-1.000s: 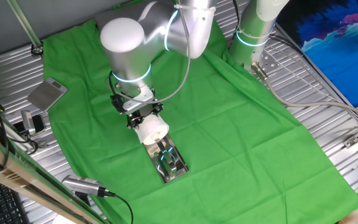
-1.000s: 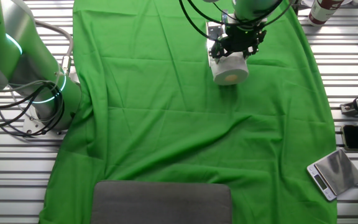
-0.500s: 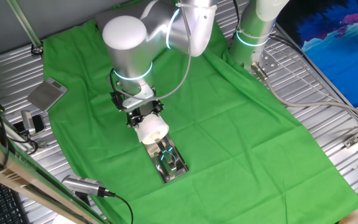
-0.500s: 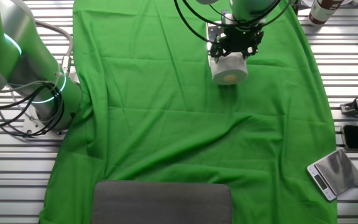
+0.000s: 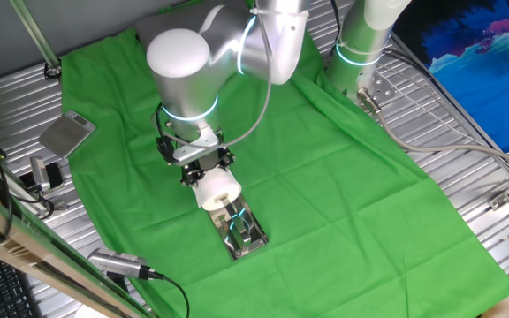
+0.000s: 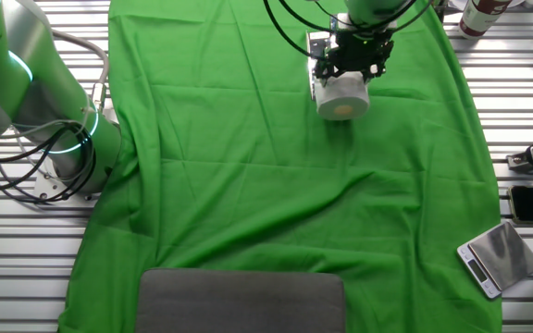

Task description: Put the toilet paper on its holder

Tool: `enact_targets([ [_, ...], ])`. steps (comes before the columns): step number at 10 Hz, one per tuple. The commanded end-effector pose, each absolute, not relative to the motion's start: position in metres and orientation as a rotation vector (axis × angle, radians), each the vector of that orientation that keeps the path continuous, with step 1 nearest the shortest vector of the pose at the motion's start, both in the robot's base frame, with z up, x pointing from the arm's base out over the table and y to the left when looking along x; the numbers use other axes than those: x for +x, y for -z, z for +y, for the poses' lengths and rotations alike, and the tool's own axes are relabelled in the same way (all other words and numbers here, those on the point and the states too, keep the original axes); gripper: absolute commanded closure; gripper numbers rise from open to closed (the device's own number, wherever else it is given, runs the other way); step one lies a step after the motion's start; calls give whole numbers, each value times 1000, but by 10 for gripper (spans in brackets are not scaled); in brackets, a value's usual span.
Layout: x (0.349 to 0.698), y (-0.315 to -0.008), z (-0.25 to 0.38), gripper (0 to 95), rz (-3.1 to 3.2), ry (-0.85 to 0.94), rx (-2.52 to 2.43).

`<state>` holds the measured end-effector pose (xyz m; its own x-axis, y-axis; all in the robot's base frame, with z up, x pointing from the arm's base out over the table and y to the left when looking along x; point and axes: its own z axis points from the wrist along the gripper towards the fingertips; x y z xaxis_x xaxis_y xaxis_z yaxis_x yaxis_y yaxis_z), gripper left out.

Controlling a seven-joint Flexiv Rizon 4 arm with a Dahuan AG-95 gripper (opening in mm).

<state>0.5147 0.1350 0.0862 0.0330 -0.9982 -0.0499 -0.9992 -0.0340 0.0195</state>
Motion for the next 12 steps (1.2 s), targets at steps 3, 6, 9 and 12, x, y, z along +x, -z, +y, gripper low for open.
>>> enact_targets([
  [3, 515, -84, 138, 950, 2174, -80, -2236],
  [6, 516, -83, 145, 950, 2186, -79, -2225],
  [9, 514, -84, 159, 950, 2216, -76, -2199],
  [12, 514, -86, 175, 950, 2240, -71, -2178],
])
